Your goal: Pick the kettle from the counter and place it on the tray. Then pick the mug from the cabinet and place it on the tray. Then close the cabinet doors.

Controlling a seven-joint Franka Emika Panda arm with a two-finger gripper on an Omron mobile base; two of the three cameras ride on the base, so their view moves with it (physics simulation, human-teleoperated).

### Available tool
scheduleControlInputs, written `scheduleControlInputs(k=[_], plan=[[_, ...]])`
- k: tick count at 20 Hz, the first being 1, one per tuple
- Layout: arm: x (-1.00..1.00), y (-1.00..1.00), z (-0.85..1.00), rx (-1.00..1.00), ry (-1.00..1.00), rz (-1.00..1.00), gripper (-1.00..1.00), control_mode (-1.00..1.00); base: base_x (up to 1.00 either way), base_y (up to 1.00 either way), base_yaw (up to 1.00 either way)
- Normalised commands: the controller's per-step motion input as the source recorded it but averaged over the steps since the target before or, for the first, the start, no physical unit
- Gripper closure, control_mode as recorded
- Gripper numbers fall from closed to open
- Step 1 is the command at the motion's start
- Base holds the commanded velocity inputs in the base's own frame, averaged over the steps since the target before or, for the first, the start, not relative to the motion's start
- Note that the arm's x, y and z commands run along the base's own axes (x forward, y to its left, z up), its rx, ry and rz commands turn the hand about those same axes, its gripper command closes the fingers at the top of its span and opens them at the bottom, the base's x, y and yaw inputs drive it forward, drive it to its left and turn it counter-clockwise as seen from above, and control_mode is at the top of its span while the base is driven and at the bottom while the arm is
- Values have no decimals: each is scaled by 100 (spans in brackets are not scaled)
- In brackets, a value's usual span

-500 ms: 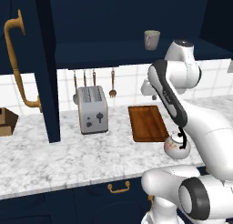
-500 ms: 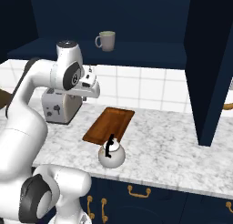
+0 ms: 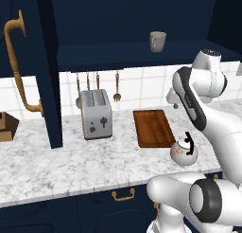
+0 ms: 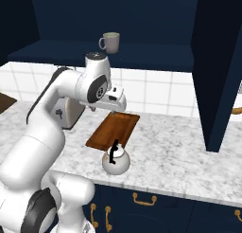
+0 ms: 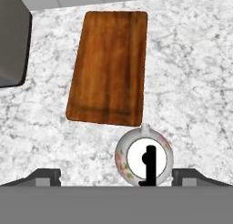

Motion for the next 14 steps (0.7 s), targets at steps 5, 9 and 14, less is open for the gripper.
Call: scheduleControlInputs(k=[5, 9, 14], plan=[[0, -35, -30, 0, 0, 0, -100, -100, 0, 0, 0], [0, -12, -62, 0, 12, -1, -100, -100, 0, 0, 0], [2, -21, -81, 0, 24, -1, -100, -100, 0, 0, 0]])
